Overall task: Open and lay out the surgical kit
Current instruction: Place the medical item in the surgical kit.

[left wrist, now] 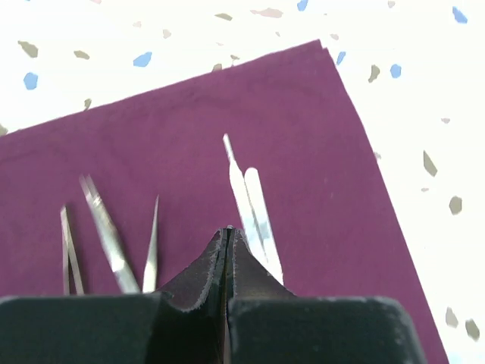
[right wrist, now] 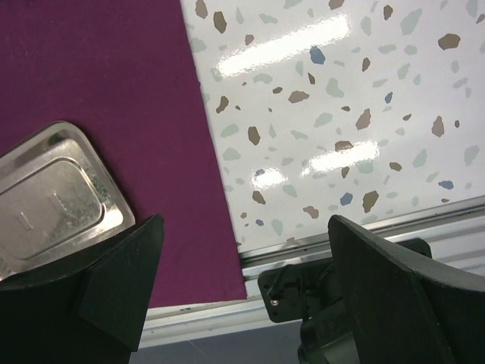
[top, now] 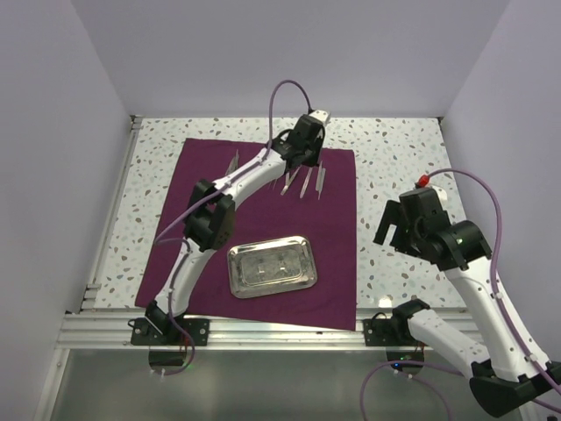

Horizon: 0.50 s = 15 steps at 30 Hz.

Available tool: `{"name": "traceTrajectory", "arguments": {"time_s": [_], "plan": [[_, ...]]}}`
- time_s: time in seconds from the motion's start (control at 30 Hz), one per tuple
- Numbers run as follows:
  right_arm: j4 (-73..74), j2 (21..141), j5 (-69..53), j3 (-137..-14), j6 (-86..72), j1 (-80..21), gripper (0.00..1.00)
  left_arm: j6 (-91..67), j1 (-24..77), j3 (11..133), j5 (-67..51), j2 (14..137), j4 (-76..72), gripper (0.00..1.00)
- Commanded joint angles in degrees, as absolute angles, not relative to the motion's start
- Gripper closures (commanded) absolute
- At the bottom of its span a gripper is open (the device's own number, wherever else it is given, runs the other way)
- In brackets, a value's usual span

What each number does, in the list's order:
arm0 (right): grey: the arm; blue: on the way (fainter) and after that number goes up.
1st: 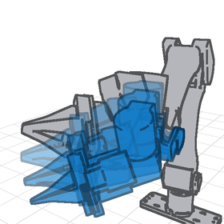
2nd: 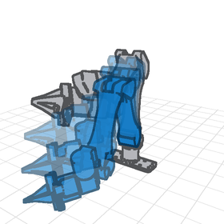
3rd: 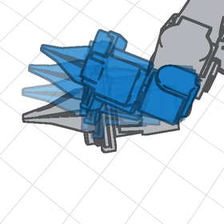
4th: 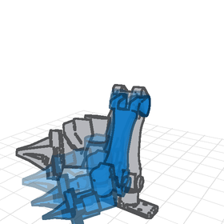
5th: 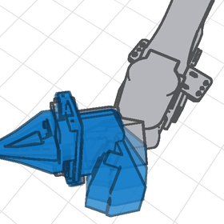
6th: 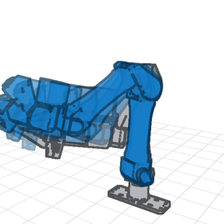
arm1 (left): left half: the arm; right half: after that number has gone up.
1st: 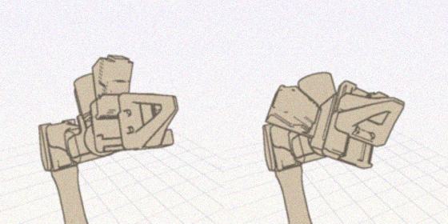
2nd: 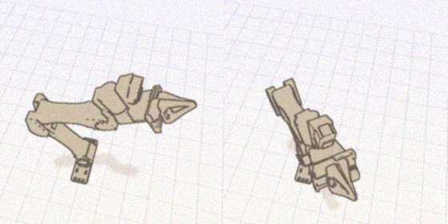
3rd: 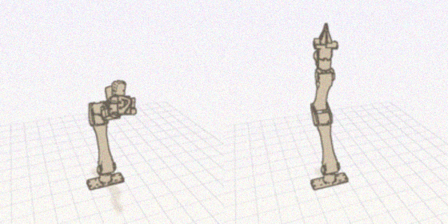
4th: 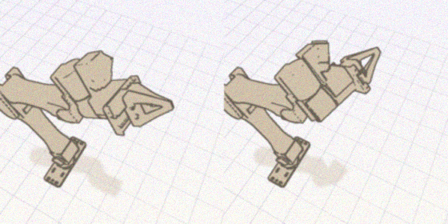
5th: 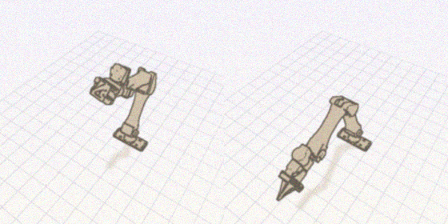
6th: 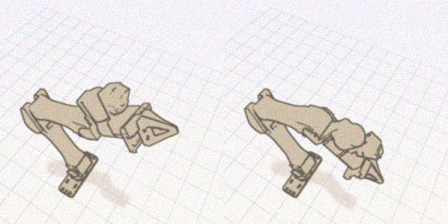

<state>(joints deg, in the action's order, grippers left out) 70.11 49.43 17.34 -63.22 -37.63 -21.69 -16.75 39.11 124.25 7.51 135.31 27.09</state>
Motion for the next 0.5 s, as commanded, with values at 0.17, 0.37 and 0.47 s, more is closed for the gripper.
{"name": "traceTrajectory", "arguments": {"time_s": [0.17,0.37,0.47], "plan": [[75.06,45.53,19.51,-60.91,-40.16,-21.80,0.06,-23.99,39.37,133.24,8.61,143.70,12.14,1.00],[75.59,44.47,19.34,-59.15,-41.57,-21.71,0.06,-25.22,39.20,135.17,9.75,146.86,9.40,1.00],[75.15,44.91,19.60,-59.33,-41.57,-21.71,0.05,-25.22,39.11,133.78,10.11,145.90,9.49,0.62]]}}
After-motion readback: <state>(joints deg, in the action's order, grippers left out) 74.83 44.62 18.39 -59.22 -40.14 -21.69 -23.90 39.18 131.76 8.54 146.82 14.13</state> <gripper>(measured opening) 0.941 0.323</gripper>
